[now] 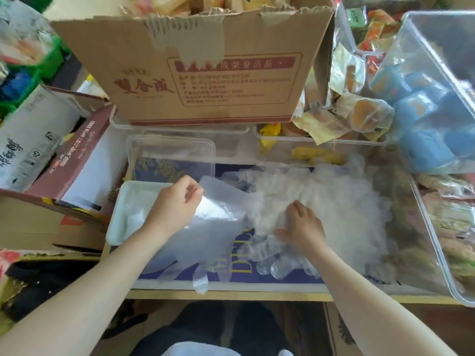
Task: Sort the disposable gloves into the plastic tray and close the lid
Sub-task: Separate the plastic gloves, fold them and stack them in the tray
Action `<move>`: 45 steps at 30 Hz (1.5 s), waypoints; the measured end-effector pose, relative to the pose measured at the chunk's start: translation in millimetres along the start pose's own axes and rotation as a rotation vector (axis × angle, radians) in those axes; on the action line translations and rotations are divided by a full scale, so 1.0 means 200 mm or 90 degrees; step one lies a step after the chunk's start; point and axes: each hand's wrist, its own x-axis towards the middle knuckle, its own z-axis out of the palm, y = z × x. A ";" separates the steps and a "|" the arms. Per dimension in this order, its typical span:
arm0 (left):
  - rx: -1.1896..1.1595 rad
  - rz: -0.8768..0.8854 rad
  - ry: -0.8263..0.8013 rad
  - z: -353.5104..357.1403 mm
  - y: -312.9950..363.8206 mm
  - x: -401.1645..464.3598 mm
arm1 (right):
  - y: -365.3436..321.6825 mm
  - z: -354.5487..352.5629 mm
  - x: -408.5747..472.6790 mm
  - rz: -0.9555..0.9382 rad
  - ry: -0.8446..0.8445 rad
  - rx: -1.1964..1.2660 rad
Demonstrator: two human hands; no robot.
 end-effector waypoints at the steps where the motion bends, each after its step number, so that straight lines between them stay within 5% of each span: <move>1: -0.008 -0.001 -0.005 0.00 -0.01 0.00 | -0.01 0.02 0.00 -0.002 0.033 -0.012; 9: -0.085 0.016 -0.052 -0.02 -0.04 0.09 | -0.05 0.01 0.01 0.033 0.203 0.097; 13: -0.151 0.036 -0.017 -0.04 -0.01 0.13 | -0.03 0.00 -0.07 -0.122 0.271 0.036; 17: -0.215 0.022 -0.024 -0.01 0.02 0.18 | 0.01 0.05 -0.19 -0.264 0.097 -0.045; 20: -0.232 0.020 -0.060 0.04 0.04 0.21 | 0.04 0.08 -0.22 -0.167 0.020 0.042; 24: -0.215 0.022 -0.074 0.10 0.07 0.20 | 0.07 0.05 -0.17 0.061 0.179 0.135; 31: -0.268 -0.002 0.001 0.11 0.11 0.19 | 0.01 0.03 -0.04 0.240 0.015 0.278; 40: -0.280 0.012 0.193 0.05 0.13 0.23 | 0.17 -0.39 -0.13 0.012 0.241 0.543; 45: -0.289 0.025 0.163 0.14 0.23 0.19 | 0.25 -0.67 -0.21 -0.098 0.260 0.739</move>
